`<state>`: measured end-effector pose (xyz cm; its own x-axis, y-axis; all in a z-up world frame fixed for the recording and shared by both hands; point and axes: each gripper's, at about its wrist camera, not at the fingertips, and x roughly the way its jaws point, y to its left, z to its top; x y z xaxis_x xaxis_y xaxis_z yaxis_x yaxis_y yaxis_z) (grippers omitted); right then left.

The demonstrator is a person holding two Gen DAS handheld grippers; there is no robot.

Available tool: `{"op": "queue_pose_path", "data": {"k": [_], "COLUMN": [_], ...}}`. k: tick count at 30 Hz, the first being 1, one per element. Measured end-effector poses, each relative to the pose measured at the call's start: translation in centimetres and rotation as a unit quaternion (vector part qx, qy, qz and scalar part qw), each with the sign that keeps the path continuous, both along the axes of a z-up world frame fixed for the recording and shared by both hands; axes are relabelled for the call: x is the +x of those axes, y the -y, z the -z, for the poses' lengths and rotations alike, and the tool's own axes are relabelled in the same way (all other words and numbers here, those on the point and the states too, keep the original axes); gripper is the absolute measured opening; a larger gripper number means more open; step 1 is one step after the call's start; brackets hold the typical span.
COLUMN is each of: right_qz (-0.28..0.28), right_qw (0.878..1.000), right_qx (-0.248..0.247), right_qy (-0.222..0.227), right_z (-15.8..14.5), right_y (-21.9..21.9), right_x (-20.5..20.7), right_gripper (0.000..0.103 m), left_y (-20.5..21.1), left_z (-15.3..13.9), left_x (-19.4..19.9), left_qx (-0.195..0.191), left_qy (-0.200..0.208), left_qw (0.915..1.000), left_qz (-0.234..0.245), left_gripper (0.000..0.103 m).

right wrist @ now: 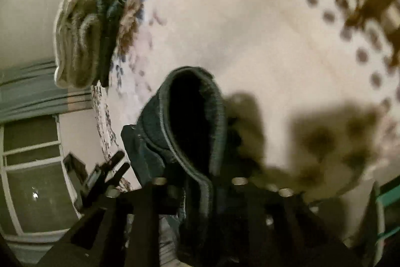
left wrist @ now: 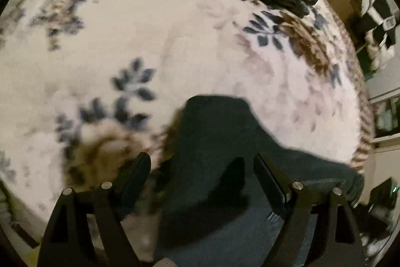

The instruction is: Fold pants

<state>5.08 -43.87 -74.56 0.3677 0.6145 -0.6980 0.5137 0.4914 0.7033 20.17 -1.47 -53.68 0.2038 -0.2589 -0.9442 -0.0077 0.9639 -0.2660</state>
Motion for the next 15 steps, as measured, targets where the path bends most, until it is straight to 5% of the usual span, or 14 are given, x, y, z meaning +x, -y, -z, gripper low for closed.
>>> {"op": "queue_pose_path", "data": {"k": [6,11,15], "right_qz": [-0.007,-0.033,-0.017], "right_qw": [0.999,0.997,0.998], "right_qx": [-0.038,-0.054,-0.011], "right_qy": [-0.026,-0.035,-0.055], "right_z": [-0.3,0.8,1.1], "right_y": [1.6,2.4,3.0], "right_x": [0.3,0.7,0.0], "right_gripper": [0.013,0.016,0.054], "left_y": [1.1,0.0,-0.4], "left_z": [5.1,5.0,2.9], "left_x": [3.6,3.5,1.9], "left_qx": [-0.031,-0.061,-0.044], "left_qy": [-0.076,-0.076,-0.046], "left_qw": [0.9966,0.9952,0.998], "left_qz": [0.008,-0.009,0.002], "left_gripper": [0.091,0.091,0.091]}}
